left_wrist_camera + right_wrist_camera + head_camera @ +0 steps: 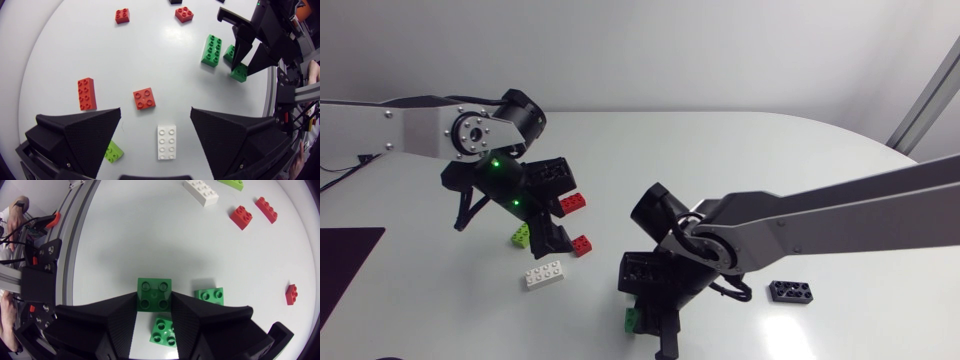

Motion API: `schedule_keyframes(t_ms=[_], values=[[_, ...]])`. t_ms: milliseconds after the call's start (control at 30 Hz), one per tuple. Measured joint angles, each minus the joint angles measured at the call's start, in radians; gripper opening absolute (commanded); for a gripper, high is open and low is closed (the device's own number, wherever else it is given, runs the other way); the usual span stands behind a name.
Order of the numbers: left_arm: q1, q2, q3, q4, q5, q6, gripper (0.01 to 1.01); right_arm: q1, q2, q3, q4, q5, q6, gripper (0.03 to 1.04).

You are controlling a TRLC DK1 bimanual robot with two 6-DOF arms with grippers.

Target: Separate the duplo bricks

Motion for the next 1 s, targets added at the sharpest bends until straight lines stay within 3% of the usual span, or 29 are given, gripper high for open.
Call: schedule_keyframes(t_ms=[200, 333, 400, 600, 667, 700, 900, 1000], values=[[0.0, 0.028, 0.0, 0.003, -0.003, 0.0, 0.97, -0.002, 0.023, 0.0, -0.015, 0.0, -0.024, 0.39], [-0.001, 0.065, 0.0, 0.011, -0.021, 0.0, 0.97, -0.007, 0.023, 0.0, -0.027, 0.0, -0.044, 0.51], [-0.002, 0.085, 0.0, 0.015, -0.026, 0.0, 0.972, -0.008, 0.023, 0.0, -0.04, 0.0, -0.045, 0.63], [-0.011, 0.129, 0.015, 0.023, -0.044, -0.005, 0.972, -0.008, 0.014, 0.008, -0.069, 0.0, -0.045, 0.79], [-0.021, 0.14, 0.023, 0.031, -0.049, -0.011, 0.97, -0.008, -0.011, 0.008, -0.079, 0.0, -0.045, 0.95], [-0.024, 0.144, 0.027, 0.035, -0.052, -0.013, 0.97, -0.008, -0.029, 0.008, -0.085, 0.0, -0.045, 0.98], [-0.057, 0.188, 0.045, 0.071, -0.082, -0.047, 0.892, -0.008, -0.208, 0.003, -0.126, 0.0, -0.037, 0.99], [-0.06, 0.219, 0.059, 0.079, -0.087, -0.069, 0.79, -0.008, -0.307, -0.018, -0.13, 0.0, -0.016, 0.98]])
